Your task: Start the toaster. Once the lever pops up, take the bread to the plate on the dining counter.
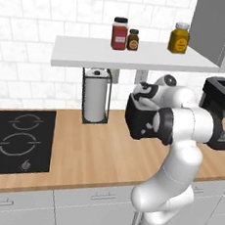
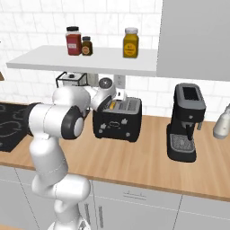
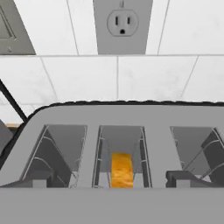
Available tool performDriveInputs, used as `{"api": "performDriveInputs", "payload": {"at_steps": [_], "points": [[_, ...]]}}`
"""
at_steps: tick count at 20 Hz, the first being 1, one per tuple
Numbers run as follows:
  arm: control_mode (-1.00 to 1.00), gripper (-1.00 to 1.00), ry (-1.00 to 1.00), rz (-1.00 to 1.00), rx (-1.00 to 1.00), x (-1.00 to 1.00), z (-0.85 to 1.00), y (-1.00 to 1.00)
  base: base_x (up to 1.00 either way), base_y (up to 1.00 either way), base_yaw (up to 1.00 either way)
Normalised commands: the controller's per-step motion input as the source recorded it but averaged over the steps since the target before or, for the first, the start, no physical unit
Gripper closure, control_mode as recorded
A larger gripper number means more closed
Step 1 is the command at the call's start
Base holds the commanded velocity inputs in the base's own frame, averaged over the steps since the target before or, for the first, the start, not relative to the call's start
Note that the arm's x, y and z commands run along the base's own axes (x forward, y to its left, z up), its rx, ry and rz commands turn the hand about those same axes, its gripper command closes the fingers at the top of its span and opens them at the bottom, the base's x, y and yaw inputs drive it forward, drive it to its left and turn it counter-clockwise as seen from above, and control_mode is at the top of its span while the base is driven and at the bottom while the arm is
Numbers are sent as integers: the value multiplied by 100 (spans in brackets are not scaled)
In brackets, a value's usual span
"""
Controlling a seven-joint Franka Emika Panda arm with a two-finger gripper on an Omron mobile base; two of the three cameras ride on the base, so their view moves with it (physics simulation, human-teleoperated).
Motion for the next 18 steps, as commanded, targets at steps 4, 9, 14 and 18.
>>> {"api": "performDriveInputs", "payload": {"at_steps": [4,9,14,18], "points": [[-100,-100,0,0,0,23,-9,-2,0,0,0],[-100,-100,0,0,0,4,-7,-8,0,0,0],[-100,-100,0,0,0,-14,-4,-8,0,0,0],[-100,-100,0,0,0,-14,-2,0,0,0,0]]}}
